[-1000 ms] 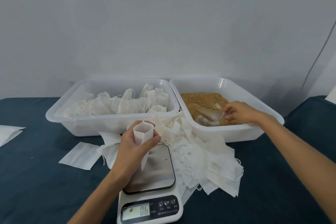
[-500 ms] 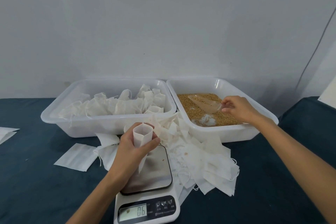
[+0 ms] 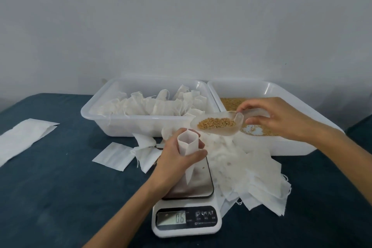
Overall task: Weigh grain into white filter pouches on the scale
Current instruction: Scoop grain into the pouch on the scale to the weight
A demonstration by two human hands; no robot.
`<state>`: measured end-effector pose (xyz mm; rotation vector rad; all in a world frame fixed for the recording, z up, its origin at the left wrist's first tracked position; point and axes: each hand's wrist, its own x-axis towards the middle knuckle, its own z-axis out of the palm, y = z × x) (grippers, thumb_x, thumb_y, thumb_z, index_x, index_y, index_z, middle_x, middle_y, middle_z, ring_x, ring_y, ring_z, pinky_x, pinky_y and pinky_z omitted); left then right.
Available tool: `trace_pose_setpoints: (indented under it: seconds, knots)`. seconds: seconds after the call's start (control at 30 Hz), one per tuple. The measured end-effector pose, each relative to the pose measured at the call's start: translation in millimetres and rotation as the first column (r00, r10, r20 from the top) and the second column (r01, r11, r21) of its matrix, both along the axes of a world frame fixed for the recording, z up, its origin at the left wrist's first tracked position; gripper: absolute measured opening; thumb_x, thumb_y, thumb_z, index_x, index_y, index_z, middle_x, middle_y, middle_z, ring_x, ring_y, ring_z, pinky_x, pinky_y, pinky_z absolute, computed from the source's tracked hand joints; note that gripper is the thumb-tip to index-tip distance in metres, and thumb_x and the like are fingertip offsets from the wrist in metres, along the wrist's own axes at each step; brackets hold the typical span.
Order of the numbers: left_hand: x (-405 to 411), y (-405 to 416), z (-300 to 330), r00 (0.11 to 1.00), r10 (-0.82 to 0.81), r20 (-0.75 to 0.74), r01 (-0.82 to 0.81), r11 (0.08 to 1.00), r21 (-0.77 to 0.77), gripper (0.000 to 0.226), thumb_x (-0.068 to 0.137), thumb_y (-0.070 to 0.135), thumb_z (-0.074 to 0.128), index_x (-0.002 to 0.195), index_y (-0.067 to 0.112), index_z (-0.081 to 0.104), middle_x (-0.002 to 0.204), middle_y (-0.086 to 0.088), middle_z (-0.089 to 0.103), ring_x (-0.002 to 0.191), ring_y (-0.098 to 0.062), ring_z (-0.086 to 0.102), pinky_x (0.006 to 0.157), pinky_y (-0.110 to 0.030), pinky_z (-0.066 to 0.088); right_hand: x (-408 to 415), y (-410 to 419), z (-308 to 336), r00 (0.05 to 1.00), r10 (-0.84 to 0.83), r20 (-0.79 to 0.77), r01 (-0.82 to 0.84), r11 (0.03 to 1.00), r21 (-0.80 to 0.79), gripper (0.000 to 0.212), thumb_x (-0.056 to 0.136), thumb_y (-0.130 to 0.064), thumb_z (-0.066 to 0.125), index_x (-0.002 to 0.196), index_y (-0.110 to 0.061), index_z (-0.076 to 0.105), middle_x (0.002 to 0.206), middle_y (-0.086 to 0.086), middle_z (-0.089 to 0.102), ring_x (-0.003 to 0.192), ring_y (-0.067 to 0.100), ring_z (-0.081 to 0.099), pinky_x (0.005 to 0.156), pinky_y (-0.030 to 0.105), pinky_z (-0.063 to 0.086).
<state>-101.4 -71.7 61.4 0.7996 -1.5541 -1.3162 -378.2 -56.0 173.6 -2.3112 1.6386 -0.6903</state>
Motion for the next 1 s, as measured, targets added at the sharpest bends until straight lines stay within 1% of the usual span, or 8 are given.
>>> trace_pose_setpoints:
  seconds: [0.13,0.2,0.27,0.33,0.4,0.57,0.87,1.0]
  knots:
    - [-1,0,-1,1.0,-0.007,0.017,0.006,1.0,0.003,0.038,0.078,0.024,0.084,0.111,0.022,0.066,0.101,0.0,0.077,0.095,-0.021,0.074,0.082,-0.031,0.06,9,0,12,0.995,0.013,-0.103,-0.019,0.998,-0.062,0.031,0.088,-0.009,0.075,0.104,-0.035,0.069,0.104,-0.027,0.068,0.105,-0.009,0.059,0.091,0.005,0.039]
    - [-2,0,-1,1.0,-0.01,0.02,0.01,1.0,0.002,0.038,0.078,0.024,0.084,0.111,0.023,0.066,0.101,0.0,0.077,0.096,-0.018,0.074,0.081,-0.028,0.059,11,-2,18,0.981,0.01,-0.194,-0.031,0.994,-0.103,0.033,0.088,-0.012,0.075,0.105,-0.039,0.065,0.106,-0.026,0.067,0.102,-0.007,0.058,0.11,0.017,0.031]
    - [-2,0,-1,1.0,-0.014,0.016,0.013,1.0,0.012,0.039,0.078,0.024,0.084,0.111,0.022,0.066,0.102,0.0,0.077,0.096,-0.017,0.074,0.081,-0.027,0.059,12,-5,22,0.963,0.002,-0.268,-0.039,0.99,-0.133,0.032,0.088,-0.013,0.074,0.106,-0.038,0.064,0.105,-0.028,0.064,0.099,-0.016,0.054,0.121,0.031,0.015]
    - [-2,1,0,1.0,-0.02,0.004,0.02,1.0,0.017,0.037,0.08,0.02,0.085,0.111,0.022,0.065,0.102,0.0,0.077,0.096,-0.013,0.074,0.079,-0.023,0.057,12,-7,25,0.95,-0.004,-0.313,-0.045,0.988,-0.149,0.033,0.088,-0.013,0.074,0.107,-0.039,0.064,0.104,-0.027,0.063,0.097,-0.021,0.049,0.122,0.033,0.01]
    - [-2,1,0,1.0,-0.025,-0.006,0.025,0.999,0.022,0.037,0.082,0.014,0.085,0.113,0.02,0.065,0.101,-0.001,0.077,0.095,-0.012,0.073,0.078,-0.021,0.056,13,-7,28,0.941,-0.007,-0.339,-0.055,0.984,-0.172,0.033,0.087,-0.011,0.075,0.109,-0.035,0.067,0.106,-0.02,0.066,0.097,-0.019,0.05,0.122,0.033,0.008]
    - [-3,1,-1,1.0,-0.03,-0.002,0.03,0.999,0.024,0.036,0.085,0.006,0.084,0.113,0.017,0.064,0.1,0.0,0.077,0.09,-0.006,0.072,0.074,-0.017,0.054,19,-4,34,0.916,-0.049,-0.399,-0.048,0.972,-0.23,0.03,0.086,-0.008,0.076,0.113,-0.022,0.072,0.105,-0.006,0.07,0.102,0.011,0.059,0.122,0.038,0.009]
    - [-2,1,-2,0.999,-0.034,0.007,0.034,0.999,0.019,0.034,0.086,0.007,0.083,0.113,0.015,0.064,0.101,-0.002,0.076,0.09,-0.006,0.071,0.073,-0.016,0.053,27,1,38,0.902,-0.073,-0.425,-0.031,0.972,-0.233,0.028,0.089,-0.01,0.073,0.115,-0.02,0.07,0.108,-0.004,0.07,0.109,0.018,0.061,0.124,0.039,0.008]
    - [-2,0,-3,0.999,-0.034,0.007,0.034,0.999,0.03,0.035,0.084,0.01,0.082,0.113,0.017,0.065,0.101,0.002,0.076,0.093,-0.005,0.072,0.072,-0.016,0.054,26,1,38,0.896,-0.083,-0.436,-0.024,0.972,-0.234,0.03,0.088,-0.008,0.074,0.115,-0.02,0.071,0.109,-0.003,0.07,0.11,0.019,0.061,0.124,0.04,0.007]
